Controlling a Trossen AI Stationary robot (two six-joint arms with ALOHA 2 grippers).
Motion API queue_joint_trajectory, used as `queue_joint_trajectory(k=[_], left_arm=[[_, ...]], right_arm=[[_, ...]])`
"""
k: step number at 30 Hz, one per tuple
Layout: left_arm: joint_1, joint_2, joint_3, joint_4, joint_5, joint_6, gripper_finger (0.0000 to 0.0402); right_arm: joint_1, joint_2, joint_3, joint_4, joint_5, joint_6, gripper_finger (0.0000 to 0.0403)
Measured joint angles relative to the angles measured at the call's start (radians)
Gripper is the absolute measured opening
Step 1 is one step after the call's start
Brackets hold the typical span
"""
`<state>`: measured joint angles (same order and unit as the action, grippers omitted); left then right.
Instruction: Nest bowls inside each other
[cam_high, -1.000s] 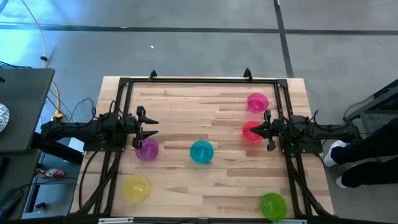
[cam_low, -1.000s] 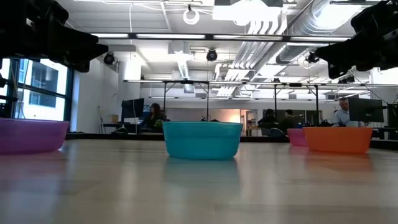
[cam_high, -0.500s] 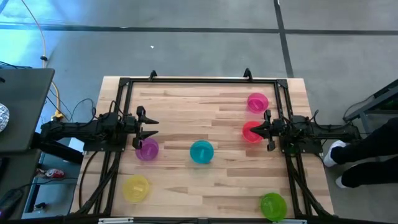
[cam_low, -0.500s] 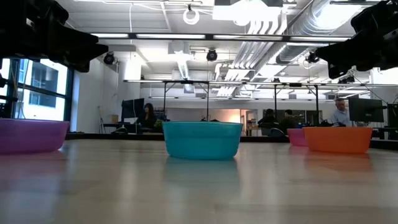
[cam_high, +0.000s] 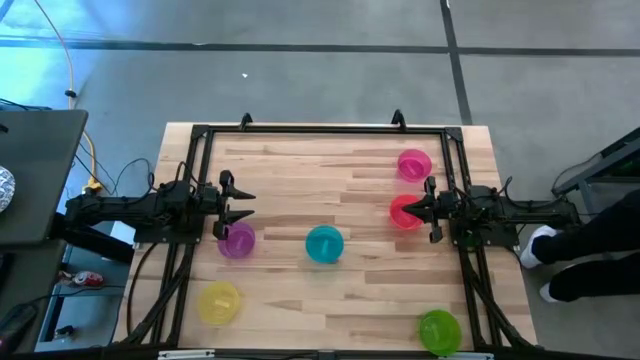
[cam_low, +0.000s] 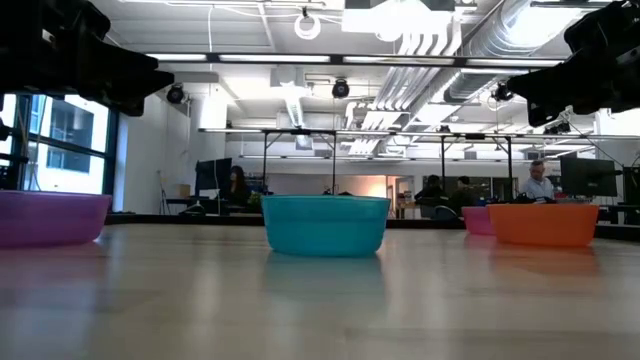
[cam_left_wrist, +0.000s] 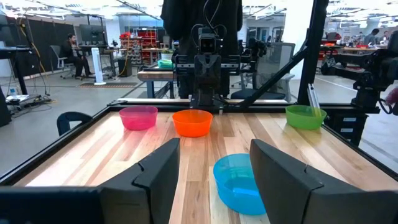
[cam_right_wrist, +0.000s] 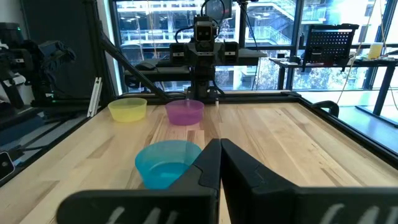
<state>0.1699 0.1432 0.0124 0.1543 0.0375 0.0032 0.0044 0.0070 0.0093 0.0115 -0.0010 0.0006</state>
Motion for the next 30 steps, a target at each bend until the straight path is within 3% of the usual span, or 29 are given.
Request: queue_joint_trajectory(k=[7, 21, 30], left_arm=[[0.000, 0.000, 0.000, 0.000, 0.000, 0.000, 0.0184], [0.000, 0.000, 0.000, 0.000, 0.000, 0.000, 0.0184], [0.000, 0.000, 0.000, 0.000, 0.000, 0.000, 0.0184]], right_arm=[[0.000, 0.000, 0.000, 0.001, 0.000, 0.002, 0.0000], [0.001, 0.000, 0.000, 0.011, -0.003, 0.263, 0.0000], [0.001, 0.000, 0.000, 0.007, -0.003, 0.289, 0.0000]])
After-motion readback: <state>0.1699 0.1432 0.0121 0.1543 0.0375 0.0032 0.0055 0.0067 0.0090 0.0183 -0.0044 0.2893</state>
